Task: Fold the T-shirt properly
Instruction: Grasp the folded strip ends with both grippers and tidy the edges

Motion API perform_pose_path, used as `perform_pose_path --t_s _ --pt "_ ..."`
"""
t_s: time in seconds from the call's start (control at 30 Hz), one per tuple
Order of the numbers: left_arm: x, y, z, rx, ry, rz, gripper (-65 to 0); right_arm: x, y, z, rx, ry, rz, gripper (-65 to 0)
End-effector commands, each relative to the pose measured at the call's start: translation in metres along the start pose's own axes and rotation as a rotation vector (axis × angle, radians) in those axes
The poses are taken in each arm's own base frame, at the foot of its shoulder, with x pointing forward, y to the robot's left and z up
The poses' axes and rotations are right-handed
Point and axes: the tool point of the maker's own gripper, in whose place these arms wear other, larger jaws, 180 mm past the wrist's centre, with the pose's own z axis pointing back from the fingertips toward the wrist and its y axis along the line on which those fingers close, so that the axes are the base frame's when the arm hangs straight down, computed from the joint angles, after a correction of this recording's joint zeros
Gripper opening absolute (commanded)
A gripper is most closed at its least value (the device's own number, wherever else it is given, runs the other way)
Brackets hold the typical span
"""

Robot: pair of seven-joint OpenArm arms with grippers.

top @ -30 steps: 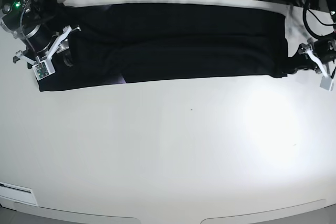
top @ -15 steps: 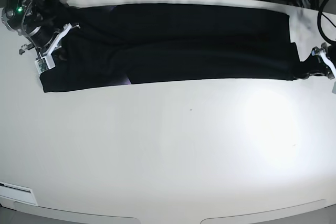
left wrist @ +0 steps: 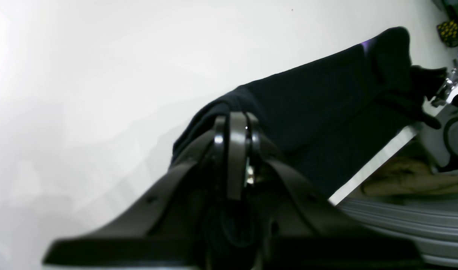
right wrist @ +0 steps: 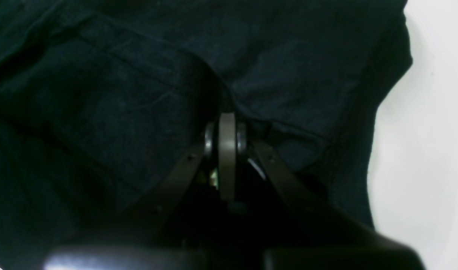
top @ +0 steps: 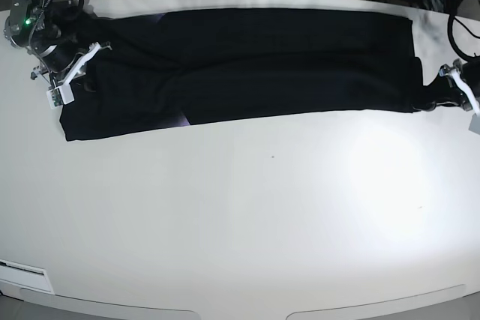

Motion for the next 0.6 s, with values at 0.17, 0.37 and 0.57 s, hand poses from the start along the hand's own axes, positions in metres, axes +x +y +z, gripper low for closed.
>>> perform_pose_path --t_s 0.17,0.37,0.57 --pt "0.008 0.015 0.014 0.095 0.044 -0.076 -54.4 -0.002 -0.006 0.003 -0.019 0.028 0.015 -65.0" --pt "0.001 0.023 0.015 0.142 0.073 -0.017 -27.0 0.001 -0.008 0.005 -0.035 0.02 0.003 -65.0" --pt "-0.037 0.054 0.039 0.322 0.147 0.107 -27.1 0.0 -0.008 0.005 -0.037 0.03 0.006 -65.0"
